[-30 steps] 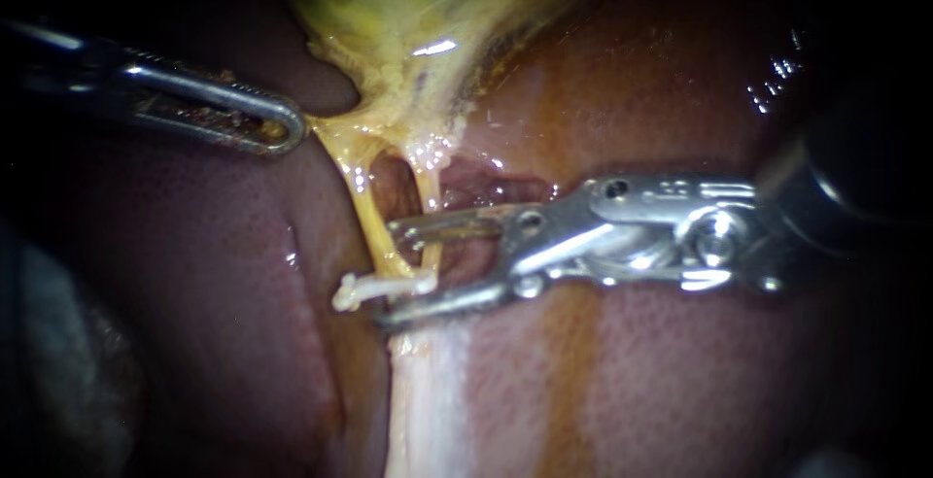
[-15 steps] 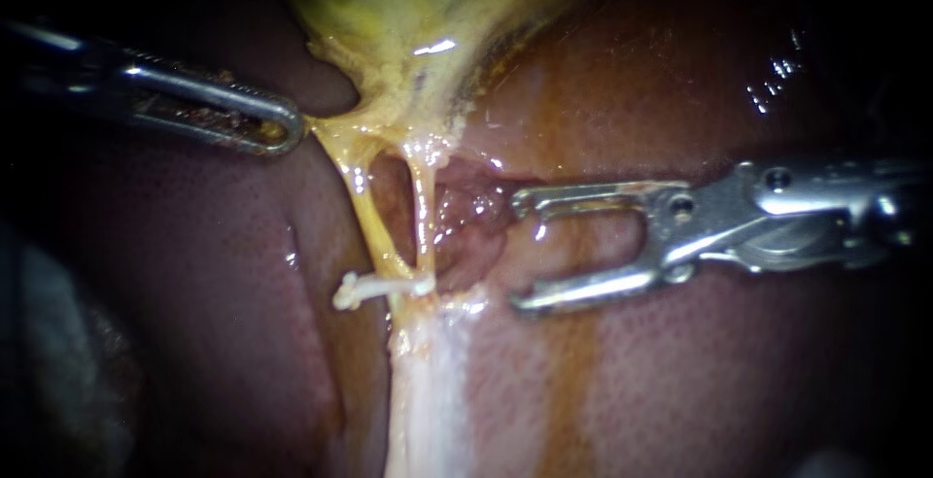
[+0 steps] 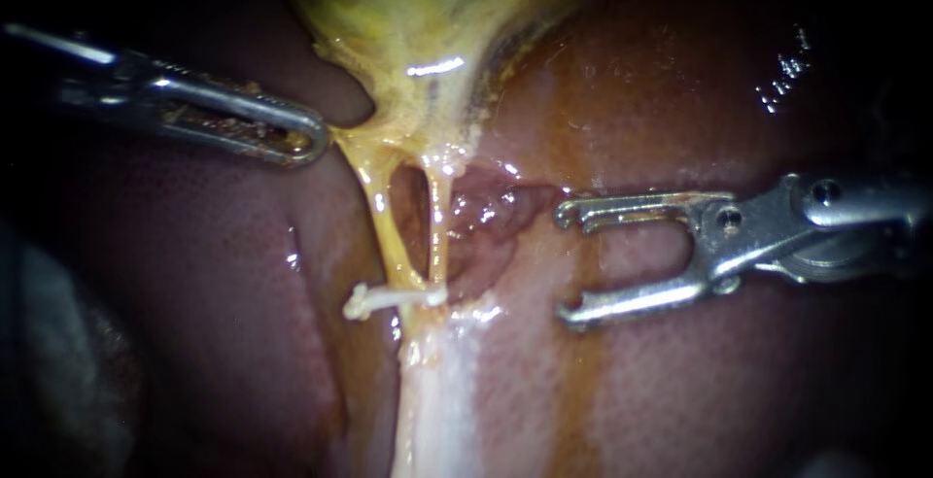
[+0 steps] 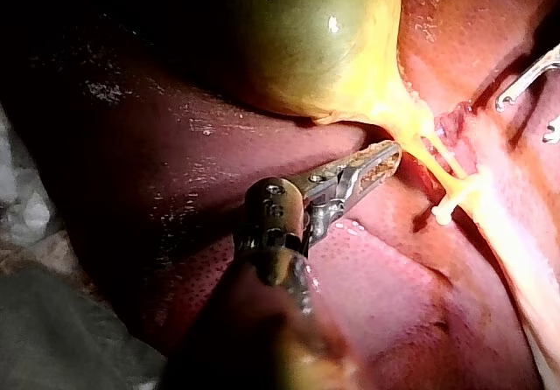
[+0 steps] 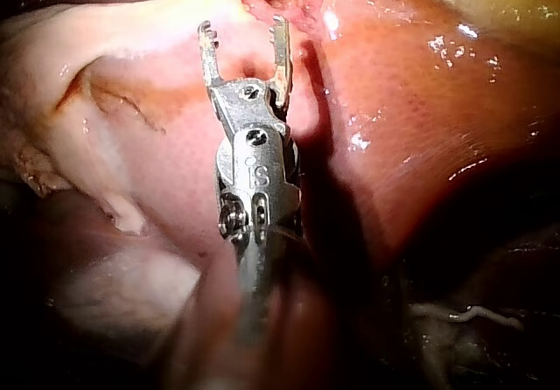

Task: Going back first clip left tube

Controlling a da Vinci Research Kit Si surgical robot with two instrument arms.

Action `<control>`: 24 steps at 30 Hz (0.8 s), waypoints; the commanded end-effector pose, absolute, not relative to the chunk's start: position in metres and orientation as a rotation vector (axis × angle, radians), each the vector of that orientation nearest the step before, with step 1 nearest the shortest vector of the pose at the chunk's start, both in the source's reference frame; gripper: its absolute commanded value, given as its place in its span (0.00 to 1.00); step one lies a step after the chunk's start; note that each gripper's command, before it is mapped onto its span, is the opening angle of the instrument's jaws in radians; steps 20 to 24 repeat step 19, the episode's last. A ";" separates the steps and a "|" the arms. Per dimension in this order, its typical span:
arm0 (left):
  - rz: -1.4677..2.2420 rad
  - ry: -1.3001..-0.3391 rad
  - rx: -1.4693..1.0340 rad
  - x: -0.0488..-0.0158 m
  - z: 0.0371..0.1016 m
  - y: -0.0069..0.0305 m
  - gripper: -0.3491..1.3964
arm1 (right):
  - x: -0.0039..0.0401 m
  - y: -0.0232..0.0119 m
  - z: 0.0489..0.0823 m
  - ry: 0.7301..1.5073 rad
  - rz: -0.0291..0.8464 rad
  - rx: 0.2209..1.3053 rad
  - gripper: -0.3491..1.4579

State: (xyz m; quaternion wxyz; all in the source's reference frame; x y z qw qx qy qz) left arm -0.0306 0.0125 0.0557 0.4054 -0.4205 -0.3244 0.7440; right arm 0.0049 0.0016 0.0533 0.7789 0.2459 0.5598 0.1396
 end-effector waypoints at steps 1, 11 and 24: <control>1.887 -0.816 -1.065 -0.0310 0.0560 0.0124 0.00 | 0.0049 0.0016 0.0533 1.210 0.302 0.532 0.47; 1.903 -0.818 -1.075 -0.0328 0.0577 0.0116 0.00 | 0.0046 0.0015 0.0532 1.211 0.301 0.533 0.47; 1.904 -0.822 -1.076 -0.0326 0.0577 0.0115 0.00 | 0.0046 0.0015 0.0531 1.211 0.301 0.533 0.47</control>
